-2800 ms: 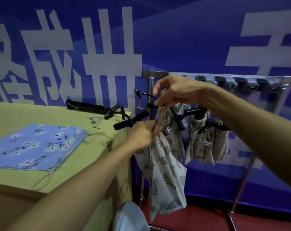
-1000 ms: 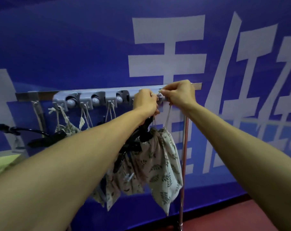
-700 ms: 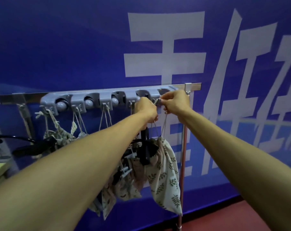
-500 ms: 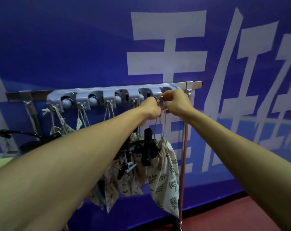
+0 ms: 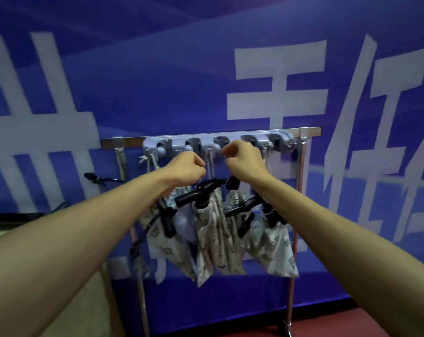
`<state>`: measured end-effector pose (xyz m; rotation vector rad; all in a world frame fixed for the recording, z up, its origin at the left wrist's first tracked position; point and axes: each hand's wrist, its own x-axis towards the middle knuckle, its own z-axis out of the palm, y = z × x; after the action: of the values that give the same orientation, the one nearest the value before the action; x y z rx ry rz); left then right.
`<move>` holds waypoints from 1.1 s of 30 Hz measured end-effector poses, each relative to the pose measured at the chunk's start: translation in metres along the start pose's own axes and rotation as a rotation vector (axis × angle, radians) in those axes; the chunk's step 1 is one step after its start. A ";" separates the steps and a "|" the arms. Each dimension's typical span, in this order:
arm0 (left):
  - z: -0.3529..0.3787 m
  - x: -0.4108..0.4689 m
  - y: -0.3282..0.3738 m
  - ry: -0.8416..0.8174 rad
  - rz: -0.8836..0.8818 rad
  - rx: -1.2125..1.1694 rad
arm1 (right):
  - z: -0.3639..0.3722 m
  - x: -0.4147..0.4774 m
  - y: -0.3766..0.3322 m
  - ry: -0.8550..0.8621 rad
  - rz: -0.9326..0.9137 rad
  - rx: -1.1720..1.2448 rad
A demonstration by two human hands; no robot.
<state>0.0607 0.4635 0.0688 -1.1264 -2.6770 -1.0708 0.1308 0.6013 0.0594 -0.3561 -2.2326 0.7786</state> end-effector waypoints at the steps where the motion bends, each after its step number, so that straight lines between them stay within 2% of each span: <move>1: -0.016 -0.014 -0.015 0.027 -0.038 -0.013 | 0.016 -0.005 -0.020 -0.040 -0.029 0.023; 8: -0.104 -0.103 -0.118 0.306 -0.214 -0.108 | 0.109 -0.039 -0.122 -0.269 -0.239 0.043; 14: -0.168 -0.195 -0.209 0.363 -0.370 -0.116 | 0.199 -0.080 -0.199 -0.513 -0.390 -0.001; 20: -0.199 -0.265 -0.279 0.372 -0.498 -0.071 | 0.287 -0.111 -0.237 -0.678 -0.430 -0.013; 23: -0.191 -0.282 -0.306 0.372 -0.531 -0.052 | 0.325 -0.124 -0.240 -0.671 -0.405 -0.021; 27: -0.163 -0.290 -0.333 0.411 -0.552 -0.100 | 0.369 -0.139 -0.227 -0.569 -0.397 -0.084; 31: -0.150 -0.282 -0.336 0.524 -0.568 -0.211 | 0.396 -0.144 -0.220 -0.534 -0.360 -0.117; 33: -0.149 -0.279 -0.336 0.507 -0.574 -0.189 | 0.404 -0.143 -0.223 -0.547 -0.347 -0.145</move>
<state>0.0173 0.0336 -0.0946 -0.0318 -2.5428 -1.4603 -0.0658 0.1903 -0.1009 0.2072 -2.7641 0.5715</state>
